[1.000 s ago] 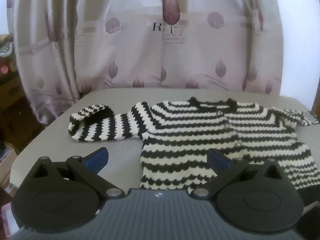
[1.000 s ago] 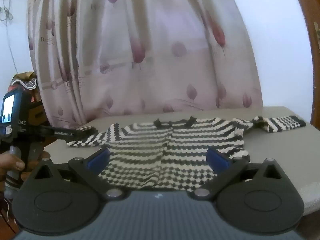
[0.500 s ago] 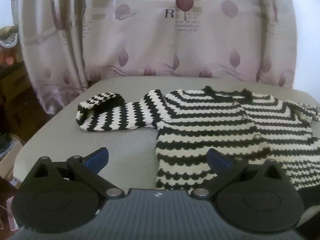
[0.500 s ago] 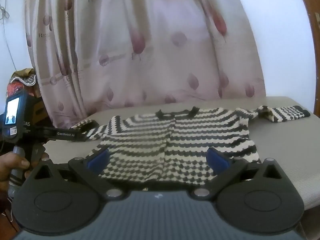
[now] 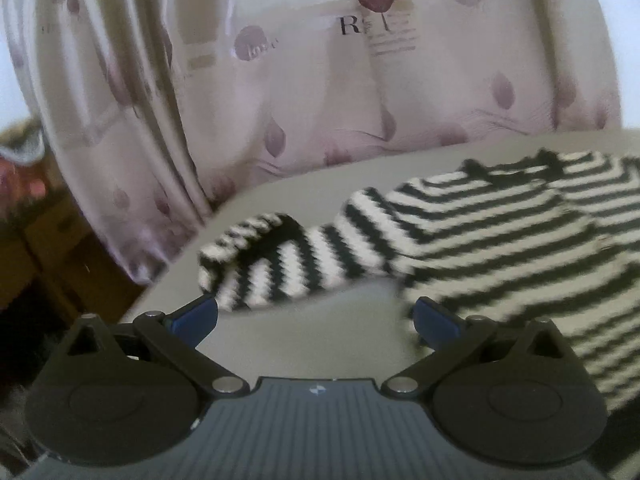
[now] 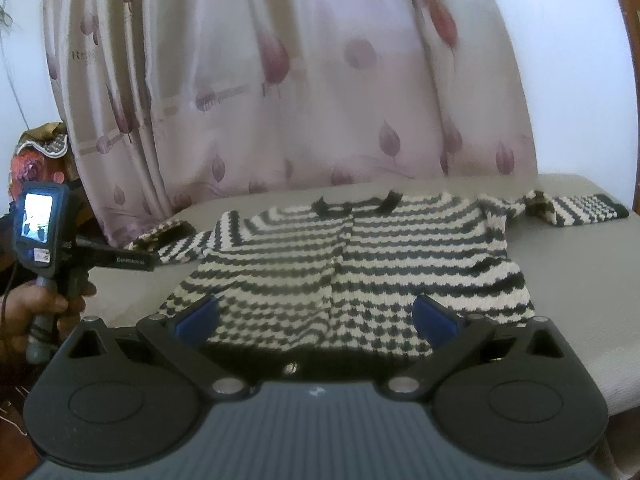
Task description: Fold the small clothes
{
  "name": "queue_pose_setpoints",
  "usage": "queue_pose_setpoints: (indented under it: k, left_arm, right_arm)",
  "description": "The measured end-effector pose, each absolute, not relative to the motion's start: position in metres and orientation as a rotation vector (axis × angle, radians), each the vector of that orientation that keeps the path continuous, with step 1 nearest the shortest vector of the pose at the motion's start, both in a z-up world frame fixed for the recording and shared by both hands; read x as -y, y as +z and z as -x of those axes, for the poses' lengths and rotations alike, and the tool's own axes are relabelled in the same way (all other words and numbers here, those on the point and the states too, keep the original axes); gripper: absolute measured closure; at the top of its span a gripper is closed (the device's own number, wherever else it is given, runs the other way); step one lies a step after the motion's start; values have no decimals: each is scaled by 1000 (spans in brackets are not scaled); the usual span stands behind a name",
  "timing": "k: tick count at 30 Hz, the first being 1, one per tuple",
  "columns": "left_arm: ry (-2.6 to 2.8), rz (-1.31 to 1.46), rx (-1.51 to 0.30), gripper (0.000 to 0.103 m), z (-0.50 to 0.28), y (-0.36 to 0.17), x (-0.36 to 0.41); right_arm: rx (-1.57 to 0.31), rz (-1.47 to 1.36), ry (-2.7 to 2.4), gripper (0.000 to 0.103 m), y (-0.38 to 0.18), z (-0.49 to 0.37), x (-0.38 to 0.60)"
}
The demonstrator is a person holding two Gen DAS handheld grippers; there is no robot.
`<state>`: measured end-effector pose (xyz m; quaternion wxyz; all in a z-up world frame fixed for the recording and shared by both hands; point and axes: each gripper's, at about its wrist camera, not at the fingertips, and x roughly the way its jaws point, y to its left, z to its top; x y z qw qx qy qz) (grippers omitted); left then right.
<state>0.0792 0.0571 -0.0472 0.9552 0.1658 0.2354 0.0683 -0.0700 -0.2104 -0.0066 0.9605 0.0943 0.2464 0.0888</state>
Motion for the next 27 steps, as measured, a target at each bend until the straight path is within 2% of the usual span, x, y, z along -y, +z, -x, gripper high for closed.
queue_pose_setpoints:
  k: [3,8,15,16,18,19,20,22,27]
  left_arm:
    - [203,-444,-431,6,-104,-50,-74]
    - [275,-627,-384,6,-166,-54,-97]
    - [245,-840,-476,12,-252,-88,-108]
    - [243,-856,-490,18,-260,-96,-110]
    - [230,-854,-544,40,-279,-104,-115]
    - [221,-824,-586,68,-288,-106,-120]
    - [227,-784,-622,90,-295,-106,-127]
    - [258,-647,-642,89,-299,-98,-146]
    - [419,-253,-562,89,-259,-48,-210]
  right_arm:
    - [-521,-191,184,0,-11,63,210]
    - [-559,-204,182,0,-22,50,209]
    - [-614,-199,171,0,-35,37,207]
    - [-619,-200,165,0,-36,35,208]
    - [-631,-207,155,0,-38,32,210]
    - [-638,-213,150,0,-39,30,211]
    - [-642,-220,147,0,-40,29,211]
    - [-646,-229,145,0,-40,27,213]
    - [-640,-231,149,0,-40,27,212]
